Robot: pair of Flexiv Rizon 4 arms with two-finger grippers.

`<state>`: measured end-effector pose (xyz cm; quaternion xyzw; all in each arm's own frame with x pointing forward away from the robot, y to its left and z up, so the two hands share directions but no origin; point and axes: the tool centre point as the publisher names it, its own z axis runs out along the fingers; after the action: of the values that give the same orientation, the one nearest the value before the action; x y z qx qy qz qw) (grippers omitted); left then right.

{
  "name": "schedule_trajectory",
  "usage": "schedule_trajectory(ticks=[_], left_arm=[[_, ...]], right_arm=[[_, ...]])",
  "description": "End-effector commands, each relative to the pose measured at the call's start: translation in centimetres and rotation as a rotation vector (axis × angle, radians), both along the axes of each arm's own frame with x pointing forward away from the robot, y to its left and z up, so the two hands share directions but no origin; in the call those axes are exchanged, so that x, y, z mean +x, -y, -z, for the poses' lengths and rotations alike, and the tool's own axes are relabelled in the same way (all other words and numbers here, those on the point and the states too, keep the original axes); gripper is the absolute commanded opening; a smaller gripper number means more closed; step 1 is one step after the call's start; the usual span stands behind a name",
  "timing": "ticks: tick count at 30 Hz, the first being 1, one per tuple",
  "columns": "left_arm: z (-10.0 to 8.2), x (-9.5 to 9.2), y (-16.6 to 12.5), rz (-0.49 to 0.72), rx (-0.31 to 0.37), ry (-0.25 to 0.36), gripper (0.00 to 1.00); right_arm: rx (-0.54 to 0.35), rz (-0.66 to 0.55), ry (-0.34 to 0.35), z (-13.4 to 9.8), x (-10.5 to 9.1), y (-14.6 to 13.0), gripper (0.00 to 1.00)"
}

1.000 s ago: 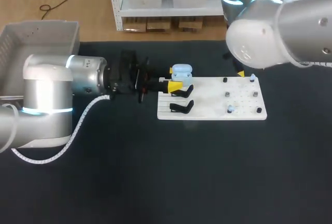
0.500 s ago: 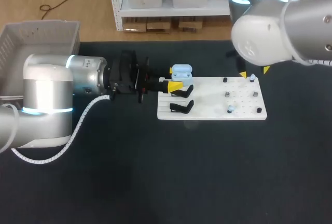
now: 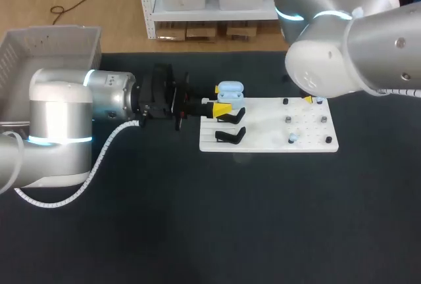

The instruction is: Pick up each earbud case from the left stands, insert the matching earbuds, close the lid, and place the case in the box.

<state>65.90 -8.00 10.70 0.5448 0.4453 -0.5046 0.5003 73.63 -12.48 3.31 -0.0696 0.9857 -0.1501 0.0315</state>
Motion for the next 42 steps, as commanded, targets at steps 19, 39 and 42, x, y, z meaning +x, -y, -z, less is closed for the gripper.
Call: schedule_trajectory(ticks=[19,39,42], left_arm=[[0.2,0.1,0.0,0.001,-0.004,0.000,0.00],[0.2,0.1,0.0,0.001,-0.004,0.000,0.00],[0.2,0.1,0.0,0.001,-0.004,0.000,0.00]], right_arm=[[-0.077,-0.010,0.022,1.5,1.2,0.8,0.37],[-0.091,-0.005,0.035,1.9,1.2,1.2,0.31],[-0.092,-0.003,0.037,1.9,1.2,1.2,0.31]])
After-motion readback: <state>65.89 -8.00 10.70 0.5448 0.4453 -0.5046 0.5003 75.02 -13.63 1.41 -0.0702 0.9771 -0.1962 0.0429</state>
